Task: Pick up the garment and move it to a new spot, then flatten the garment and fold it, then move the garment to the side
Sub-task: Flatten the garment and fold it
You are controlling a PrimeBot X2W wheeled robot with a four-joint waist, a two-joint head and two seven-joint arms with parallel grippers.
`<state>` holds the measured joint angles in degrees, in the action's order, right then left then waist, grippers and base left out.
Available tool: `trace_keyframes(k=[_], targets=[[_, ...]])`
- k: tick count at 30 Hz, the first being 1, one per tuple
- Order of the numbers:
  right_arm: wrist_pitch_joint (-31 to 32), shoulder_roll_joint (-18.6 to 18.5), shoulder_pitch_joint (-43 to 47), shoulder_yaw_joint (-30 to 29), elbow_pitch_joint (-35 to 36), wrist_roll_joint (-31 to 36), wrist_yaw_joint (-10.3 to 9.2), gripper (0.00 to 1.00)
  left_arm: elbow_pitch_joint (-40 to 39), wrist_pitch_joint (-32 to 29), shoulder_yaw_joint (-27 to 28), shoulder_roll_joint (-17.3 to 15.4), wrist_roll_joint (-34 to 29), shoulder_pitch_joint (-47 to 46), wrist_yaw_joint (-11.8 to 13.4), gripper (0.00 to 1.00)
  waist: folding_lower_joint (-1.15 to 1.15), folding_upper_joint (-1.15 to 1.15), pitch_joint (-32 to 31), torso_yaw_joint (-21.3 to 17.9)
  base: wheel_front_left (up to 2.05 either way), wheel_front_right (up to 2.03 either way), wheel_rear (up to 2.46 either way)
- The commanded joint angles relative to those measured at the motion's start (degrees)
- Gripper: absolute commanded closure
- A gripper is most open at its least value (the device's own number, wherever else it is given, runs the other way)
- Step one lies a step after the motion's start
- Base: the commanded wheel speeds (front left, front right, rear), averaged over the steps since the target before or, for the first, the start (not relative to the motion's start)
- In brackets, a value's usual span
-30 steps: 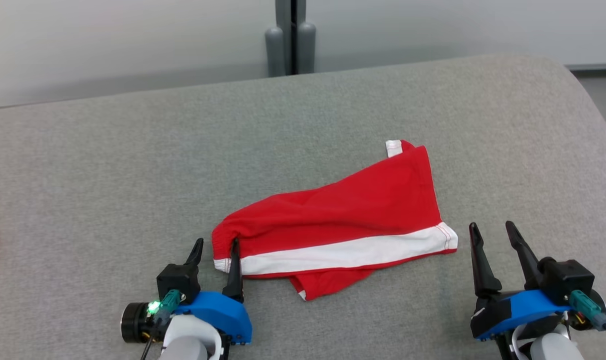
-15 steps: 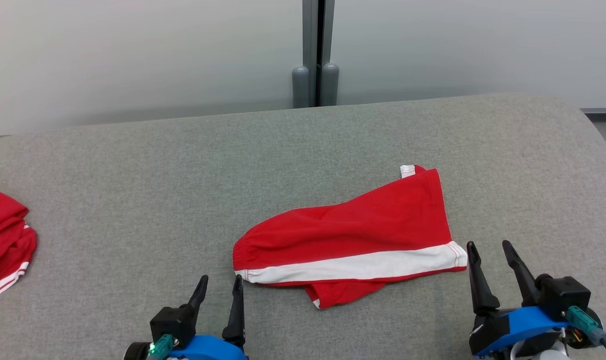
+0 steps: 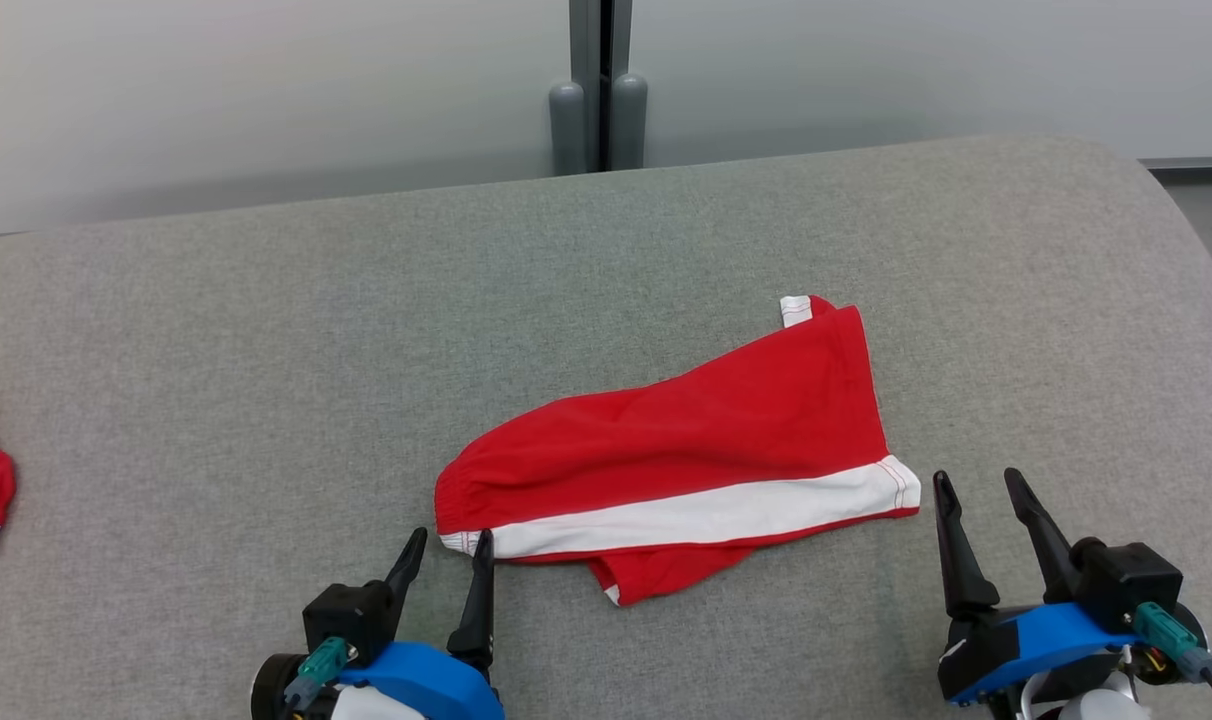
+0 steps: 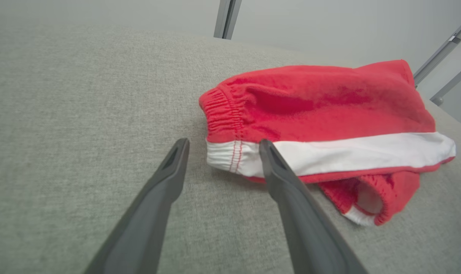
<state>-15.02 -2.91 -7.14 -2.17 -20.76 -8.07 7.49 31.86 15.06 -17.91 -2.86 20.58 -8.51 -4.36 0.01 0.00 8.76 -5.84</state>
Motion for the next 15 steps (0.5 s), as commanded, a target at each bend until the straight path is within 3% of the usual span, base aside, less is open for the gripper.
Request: trace_keyframes(k=[1,15], targets=[[-0.2,-0.1,-0.7,-0.2,0.4,0.5,0.01,0.0,0.3,0.2,0.1,0.0,0.0,-0.9,-0.1,0.0,-0.01,0.0,0.2,0.0,0.0,0.0,0.0],[-0.2,-0.1,-1.0,-0.4,0.4,0.7,0.01,0.0,1.2,0.2,-1.6,0.0,1.1,-1.6,-2.7,0.0,-0.01,0.0,1.1,0.7,0.0,0.0,0.0]])
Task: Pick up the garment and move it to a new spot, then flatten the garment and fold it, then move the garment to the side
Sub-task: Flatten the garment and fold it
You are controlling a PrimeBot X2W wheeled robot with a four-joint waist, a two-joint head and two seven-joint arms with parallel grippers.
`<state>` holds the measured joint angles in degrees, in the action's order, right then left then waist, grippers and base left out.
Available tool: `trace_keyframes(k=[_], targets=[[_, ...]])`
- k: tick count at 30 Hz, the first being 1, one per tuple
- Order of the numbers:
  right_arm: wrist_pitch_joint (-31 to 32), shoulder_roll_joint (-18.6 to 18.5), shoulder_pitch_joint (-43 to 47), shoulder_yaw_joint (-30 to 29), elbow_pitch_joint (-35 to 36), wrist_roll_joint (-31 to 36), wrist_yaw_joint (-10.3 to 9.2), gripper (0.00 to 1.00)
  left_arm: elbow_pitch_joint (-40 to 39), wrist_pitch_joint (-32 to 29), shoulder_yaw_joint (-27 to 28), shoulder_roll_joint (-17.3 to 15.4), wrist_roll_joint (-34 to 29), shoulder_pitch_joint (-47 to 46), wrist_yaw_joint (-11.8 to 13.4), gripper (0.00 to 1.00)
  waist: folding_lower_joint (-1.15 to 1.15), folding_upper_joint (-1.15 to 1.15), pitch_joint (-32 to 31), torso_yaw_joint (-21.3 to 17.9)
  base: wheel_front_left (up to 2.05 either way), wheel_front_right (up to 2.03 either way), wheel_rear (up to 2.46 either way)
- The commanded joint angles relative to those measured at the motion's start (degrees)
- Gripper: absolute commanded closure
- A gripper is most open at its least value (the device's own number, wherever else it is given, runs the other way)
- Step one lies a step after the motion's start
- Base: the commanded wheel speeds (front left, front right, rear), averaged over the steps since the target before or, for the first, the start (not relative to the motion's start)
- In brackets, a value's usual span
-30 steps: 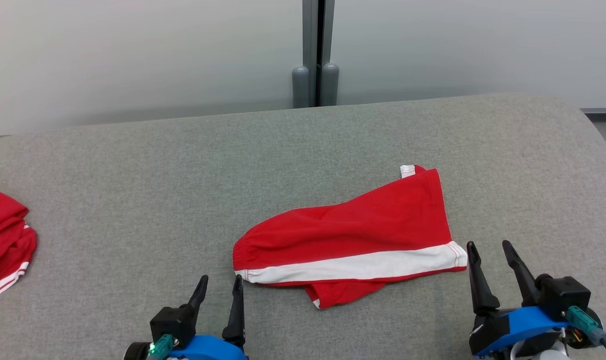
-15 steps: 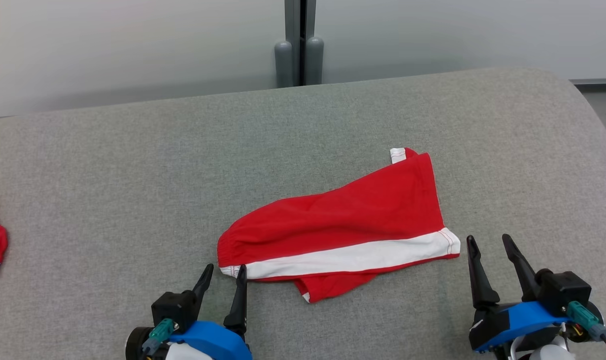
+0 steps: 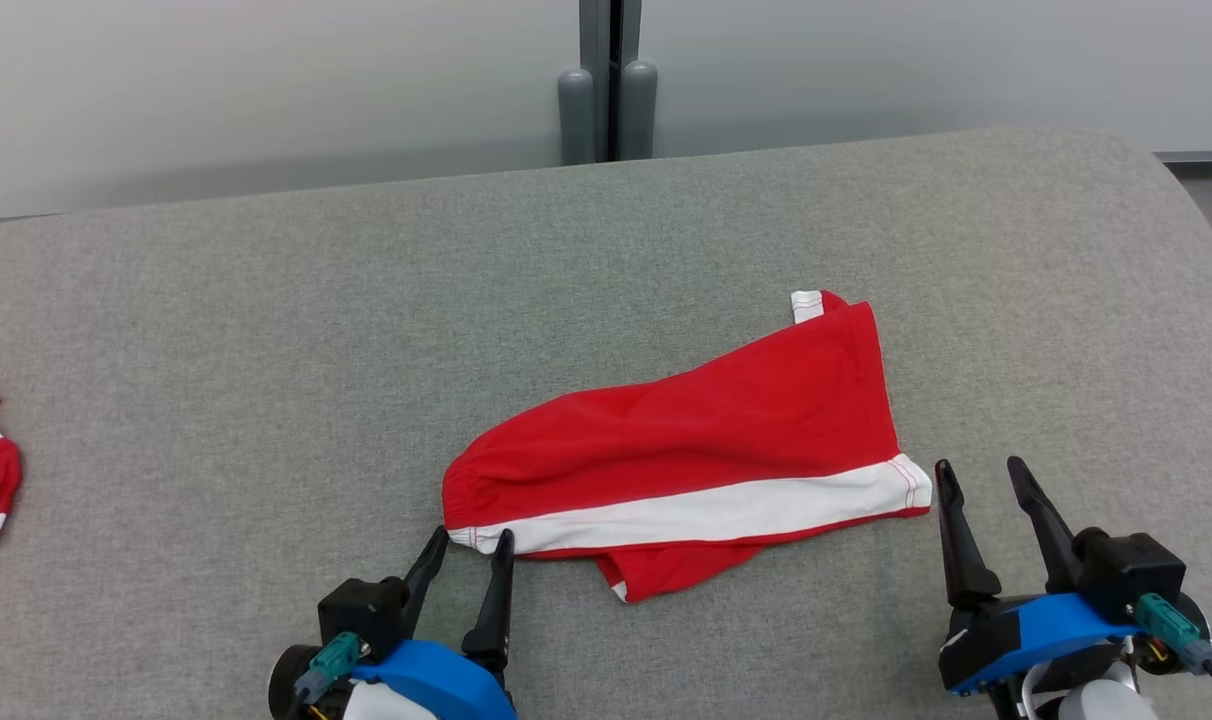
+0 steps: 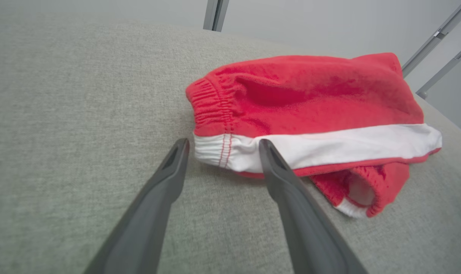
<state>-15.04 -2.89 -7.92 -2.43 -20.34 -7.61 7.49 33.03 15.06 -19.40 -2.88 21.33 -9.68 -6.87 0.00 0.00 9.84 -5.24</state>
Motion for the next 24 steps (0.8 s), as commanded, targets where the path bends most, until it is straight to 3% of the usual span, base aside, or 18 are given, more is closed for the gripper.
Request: trace_keyframes(k=[1,2,3,5,6,8,9,11,12,15,24], targets=[[-0.2,-0.1,-0.2,-0.1,-0.1,0.1,0.01,0.0,0.1,0.2,-0.4,0.0,0.5,-0.1,-0.2,0.09,0.0,0.0,-0.1,0.2,0.0,0.0,0.0],[-0.2,-0.1,-0.2,0.0,-0.1,0.0,0.01,0.0,0.1,0.2,-0.7,0.0,0.5,0.1,-0.3,0.33,0.0,0.0,-0.2,0.3,0.0,0.0,0.0],[-0.2,-0.1,-0.1,0.0,-0.1,-0.1,0.01,0.0,0.1,0.2,-0.9,0.0,0.7,0.2,-0.4,0.41,0.0,0.0,-0.3,0.4,0.0,0.0,0.0],[-0.2,-0.1,0.1,0.1,-0.1,-0.2,0.01,0.0,0.3,0.2,-1.5,0.0,0.9,0.5,-0.6,0.69,0.0,0.0,-0.5,0.6,0.0,0.0,0.0],[-0.2,-0.1,0.2,0.2,-0.1,-0.2,0.01,0.0,0.4,0.2,-1.8,0.0,1.0,0.4,-0.7,0.74,0.0,0.0,-0.5,0.7,0.0,0.0,0.0],[-0.2,-0.1,0.3,0.3,-0.1,-0.1,0.01,0.0,0.1,0.2,-1.8,0.0,1.0,0.2,-0.7,0.62,0.0,0.0,-0.5,0.9,0.0,0.0,0.0],[-0.2,-0.1,0.3,0.3,-0.2,-0.1,0.01,0.0,0.1,0.2,-2.1,0.0,0.9,0.1,-0.7,0.38,0.0,0.0,-0.5,1.0,0.0,0.0,0.0],[-0.2,-0.1,0.1,0.4,-0.1,0.0,0.01,0.0,0.1,0.2,-2.2,0.0,0.5,-0.4,-0.7,0.61,0.0,0.0,-0.3,1.0,0.0,0.0,0.0],[-0.2,-0.1,-0.1,0.4,-0.1,-0.1,0.01,0.0,0.0,0.2,-2.3,0.0,0.2,-0.7,-0.7,0.78,0.0,0.0,-0.2,1.0,0.0,0.0,0.0],[-0.2,-0.1,-0.6,0.4,-0.1,-0.2,0.01,0.0,0.4,0.2,-2.5,0.0,-0.2,-1.5,-0.7,1.0,0.0,0.0,0.2,0.9,0.0,0.0,0.0],[-0.2,-0.1,-0.2,-0.6,-0.8,-0.3,0.01,0.0,-0.2,0.2,-0.9,0.0,-1.4,-1.4,-0.6,1.0,0.0,0.0,0.4,0.4,0.0,0.0,0.0]])
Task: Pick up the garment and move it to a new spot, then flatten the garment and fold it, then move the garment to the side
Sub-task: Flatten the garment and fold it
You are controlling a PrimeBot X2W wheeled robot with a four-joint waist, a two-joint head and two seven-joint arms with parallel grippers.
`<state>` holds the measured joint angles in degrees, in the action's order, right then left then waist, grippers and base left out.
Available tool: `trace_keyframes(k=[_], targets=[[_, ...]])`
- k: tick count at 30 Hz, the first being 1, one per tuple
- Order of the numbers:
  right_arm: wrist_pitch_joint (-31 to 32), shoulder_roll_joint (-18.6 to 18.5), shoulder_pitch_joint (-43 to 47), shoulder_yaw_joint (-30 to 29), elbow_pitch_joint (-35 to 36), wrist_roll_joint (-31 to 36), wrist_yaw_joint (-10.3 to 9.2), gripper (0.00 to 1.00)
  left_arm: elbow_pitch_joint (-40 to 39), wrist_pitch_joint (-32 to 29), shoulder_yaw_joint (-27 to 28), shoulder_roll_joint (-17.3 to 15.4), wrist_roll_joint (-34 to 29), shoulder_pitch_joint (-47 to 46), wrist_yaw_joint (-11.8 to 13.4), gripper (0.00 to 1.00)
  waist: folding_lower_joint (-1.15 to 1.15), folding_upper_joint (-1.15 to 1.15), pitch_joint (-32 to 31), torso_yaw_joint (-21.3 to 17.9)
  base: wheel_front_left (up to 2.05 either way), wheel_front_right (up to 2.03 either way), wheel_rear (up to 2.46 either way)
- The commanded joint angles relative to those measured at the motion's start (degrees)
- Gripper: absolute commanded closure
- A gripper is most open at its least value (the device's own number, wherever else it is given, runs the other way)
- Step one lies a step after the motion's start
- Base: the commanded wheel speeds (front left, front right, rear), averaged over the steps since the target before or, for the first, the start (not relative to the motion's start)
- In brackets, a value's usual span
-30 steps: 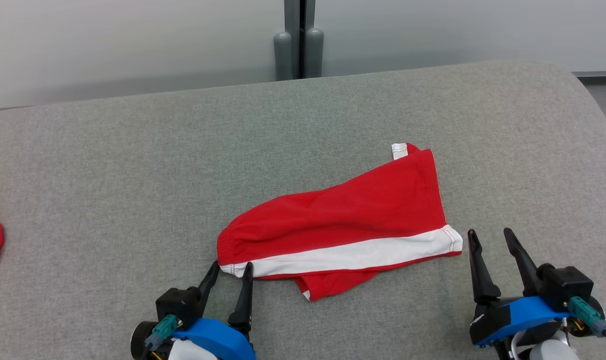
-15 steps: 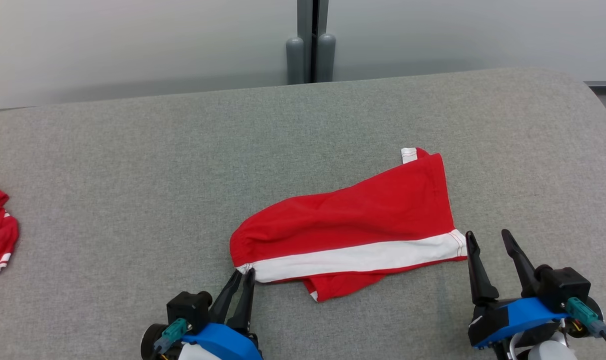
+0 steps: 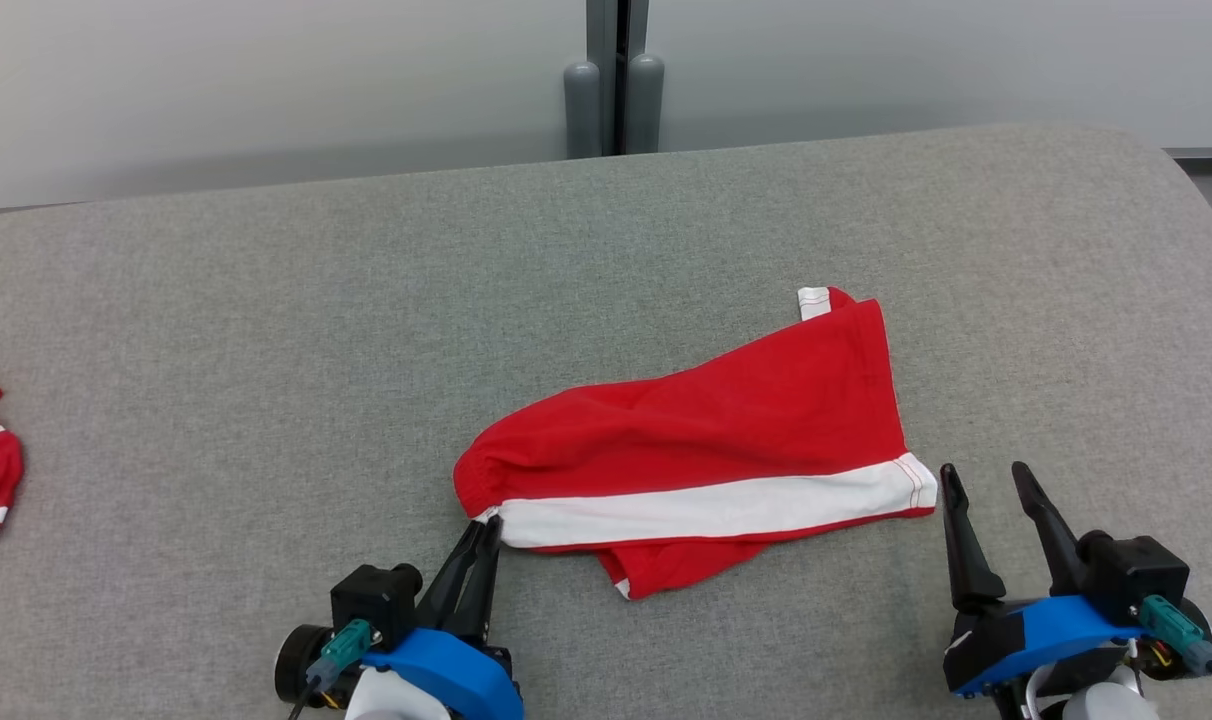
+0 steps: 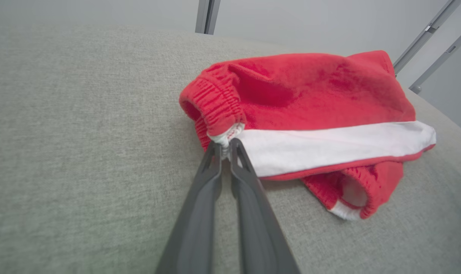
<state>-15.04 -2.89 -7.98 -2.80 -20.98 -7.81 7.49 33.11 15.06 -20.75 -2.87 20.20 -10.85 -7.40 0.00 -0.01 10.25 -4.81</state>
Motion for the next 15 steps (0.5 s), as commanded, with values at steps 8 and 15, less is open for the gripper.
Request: trace_keyframes(k=[8,15], targets=[[-0.2,-0.1,-0.6,-0.7,-5.1,-0.6,0.01,0.0,-1.5,0.2,3.2,0.0,-2.3,1.4,0.0,1.0,0.0,0.01,0.5,1.2,0.0,0.0,0.0],[-0.2,-1.1,-2.7,4.7,-9.7,-5.2,0.01,0.0,-1.7,0.2,4.5,0.0,-3.1,1.6,0.6,1.0,0.0,0.01,1.1,2.3,0.0,0.0,0.0]])
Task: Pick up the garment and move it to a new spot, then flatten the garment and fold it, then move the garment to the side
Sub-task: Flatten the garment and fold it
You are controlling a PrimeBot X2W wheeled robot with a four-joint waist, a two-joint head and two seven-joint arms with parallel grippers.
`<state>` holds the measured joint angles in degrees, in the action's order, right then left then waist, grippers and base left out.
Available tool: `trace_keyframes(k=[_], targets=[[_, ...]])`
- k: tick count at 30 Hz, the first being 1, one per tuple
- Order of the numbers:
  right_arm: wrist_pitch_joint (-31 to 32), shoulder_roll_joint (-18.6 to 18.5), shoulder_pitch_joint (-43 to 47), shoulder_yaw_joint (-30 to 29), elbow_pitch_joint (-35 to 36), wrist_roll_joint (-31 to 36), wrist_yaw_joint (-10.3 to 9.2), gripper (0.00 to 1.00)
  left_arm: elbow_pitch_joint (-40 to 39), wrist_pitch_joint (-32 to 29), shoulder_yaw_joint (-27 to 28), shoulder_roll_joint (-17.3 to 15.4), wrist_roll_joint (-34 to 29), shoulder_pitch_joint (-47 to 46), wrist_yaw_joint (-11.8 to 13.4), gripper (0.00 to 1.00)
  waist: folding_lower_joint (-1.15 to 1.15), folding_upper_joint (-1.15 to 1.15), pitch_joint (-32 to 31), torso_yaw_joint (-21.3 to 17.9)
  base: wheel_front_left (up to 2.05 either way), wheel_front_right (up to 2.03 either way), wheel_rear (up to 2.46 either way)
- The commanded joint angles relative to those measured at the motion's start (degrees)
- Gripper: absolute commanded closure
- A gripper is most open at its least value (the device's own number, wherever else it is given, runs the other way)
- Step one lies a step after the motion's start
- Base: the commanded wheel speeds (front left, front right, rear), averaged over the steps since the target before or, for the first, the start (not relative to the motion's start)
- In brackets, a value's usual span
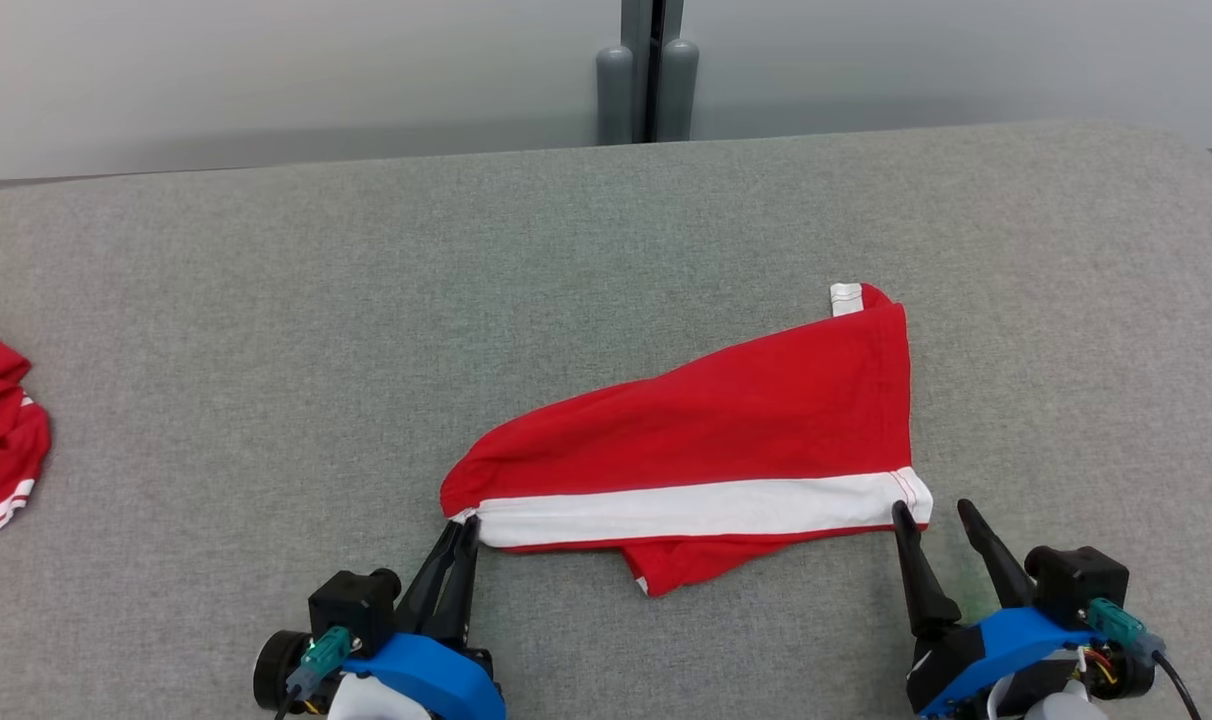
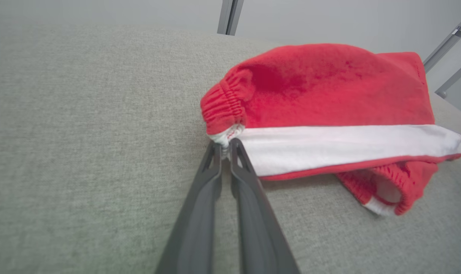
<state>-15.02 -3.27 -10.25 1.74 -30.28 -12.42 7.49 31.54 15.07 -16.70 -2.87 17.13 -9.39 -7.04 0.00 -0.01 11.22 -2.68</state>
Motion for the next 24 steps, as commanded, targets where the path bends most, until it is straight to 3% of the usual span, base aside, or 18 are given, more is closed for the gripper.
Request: trace_keyframes(k=[1,13,14,15,16,17,18,24], targets=[[-0.2,-0.9,-0.8,0.7,-0.9,-1.2,0.01,0.0,-0.1,0.2,0.4,0.0,-0.1,0.0,0.3,1.0,0.0,0.01,0.2,0.2,0.0,0.0,0.0],[-0.2,-2.6,-3.7,5.0,-3.9,-5.9,0.01,0.0,-0.5,0.2,-0.2,0.0,-0.1,-0.7,0.7,1.0,0.0,0.01,1.0,0.8,0.0,0.0,0.0],[-0.2,-2.6,-3.8,5.2,-3.9,-6.1,0.01,0.07,-0.5,0.2,-0.3,0.0,-0.1,-0.7,0.7,1.0,0.0,0.01,1.0,0.9,0.0,0.0,0.0],[-0.2,-2.7,-3.9,5.4,-3.9,-6.2,0.01,0.5,-0.6,0.2,-0.4,0.0,-0.1,-0.8,0.7,1.0,0.0,0.01,1.0,1.0,0.0,0.0,0.0],[-0.2,-2.9,-3.8,5.7,-4.0,-6.2,0.01,0.69,-0.6,0.2,-0.4,0.0,-0.1,-0.8,0.8,1.0,0.0,0.01,1.1,1.0,0.0,0.0,0.0],[-0.2,-2.9,-3.8,5.9,-4.3,-6.4,0.01,0.94,-0.6,0.2,-0.4,0.0,-0.1,-0.8,0.8,1.0,0.0,0.01,1.1,1.1,0.0,0.0,0.0],[-0.2,-3.0,-3.7,6.0,-4.4,-6.4,0.01,1.0,-0.6,0.2,-0.4,0.0,-0.1,-0.9,0.7,1.0,0.0,0.01,1.1,1.2,0.0,0.0,0.0],[-0.2,-3.4,-4.1,5.7,-3.2,-7.2,0.01,1.0,-1.1,0.2,-0.1,0.0,0.1,-1.1,0.6,1.0,0.0,0.01,0.9,1.4,0.0,0.0,0.0]])
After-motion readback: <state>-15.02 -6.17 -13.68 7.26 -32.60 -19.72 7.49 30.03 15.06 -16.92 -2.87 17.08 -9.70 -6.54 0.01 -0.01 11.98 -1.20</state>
